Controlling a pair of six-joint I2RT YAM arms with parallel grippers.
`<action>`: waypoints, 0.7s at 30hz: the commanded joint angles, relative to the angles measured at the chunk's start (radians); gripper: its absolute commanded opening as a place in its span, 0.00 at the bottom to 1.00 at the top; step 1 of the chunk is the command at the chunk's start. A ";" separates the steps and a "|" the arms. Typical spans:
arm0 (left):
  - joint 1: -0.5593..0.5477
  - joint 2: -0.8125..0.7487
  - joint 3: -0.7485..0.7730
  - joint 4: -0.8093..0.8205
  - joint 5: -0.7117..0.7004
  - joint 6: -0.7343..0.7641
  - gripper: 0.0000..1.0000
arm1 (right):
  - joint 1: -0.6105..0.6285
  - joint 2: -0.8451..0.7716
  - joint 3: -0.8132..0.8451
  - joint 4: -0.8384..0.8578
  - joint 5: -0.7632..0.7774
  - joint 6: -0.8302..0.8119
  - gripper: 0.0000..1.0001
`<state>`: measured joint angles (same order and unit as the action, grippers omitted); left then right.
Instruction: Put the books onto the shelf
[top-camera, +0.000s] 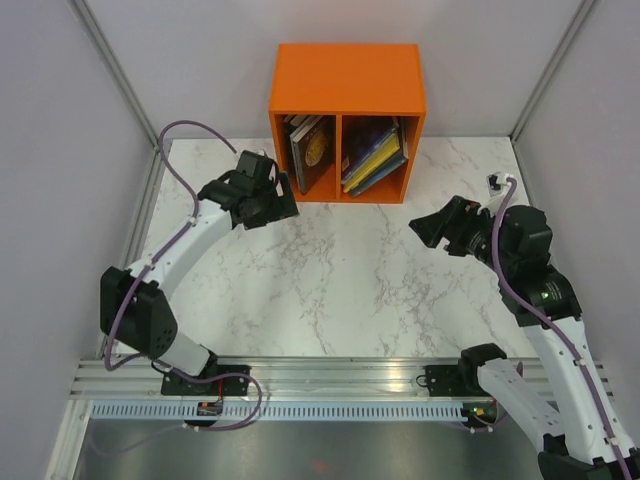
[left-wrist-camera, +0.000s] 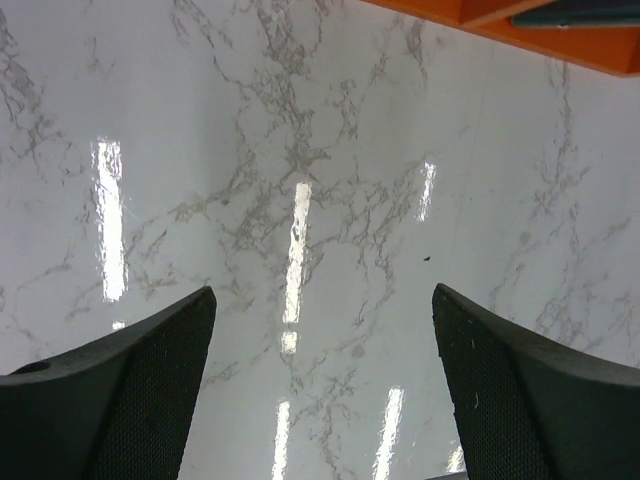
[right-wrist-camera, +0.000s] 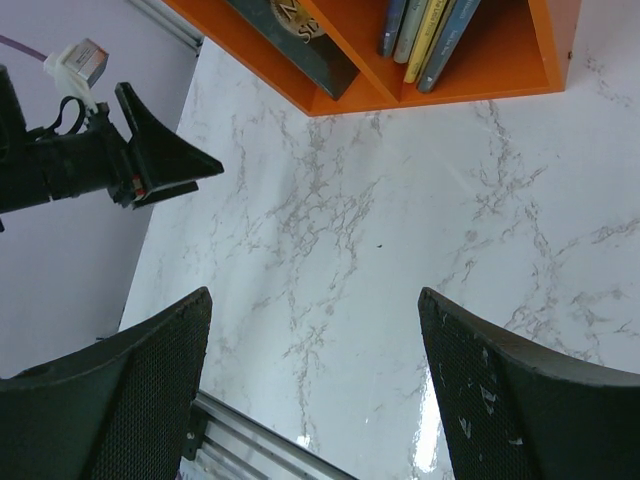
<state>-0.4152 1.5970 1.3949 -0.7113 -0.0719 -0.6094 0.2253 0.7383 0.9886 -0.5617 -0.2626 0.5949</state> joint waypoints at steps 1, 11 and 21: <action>-0.028 -0.177 -0.118 0.016 0.030 -0.047 0.91 | 0.000 -0.014 0.004 -0.021 -0.032 -0.030 0.87; -0.051 -0.641 -0.329 0.090 0.067 0.131 1.00 | 0.003 0.071 0.189 -0.183 -0.121 -0.012 0.93; -0.051 -1.276 -0.807 0.568 -0.075 0.332 1.00 | 0.011 -0.122 0.075 -0.161 -0.075 -0.060 0.98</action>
<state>-0.4667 0.3592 0.6571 -0.2977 -0.0814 -0.3965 0.2317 0.6712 1.1023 -0.7273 -0.3794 0.5522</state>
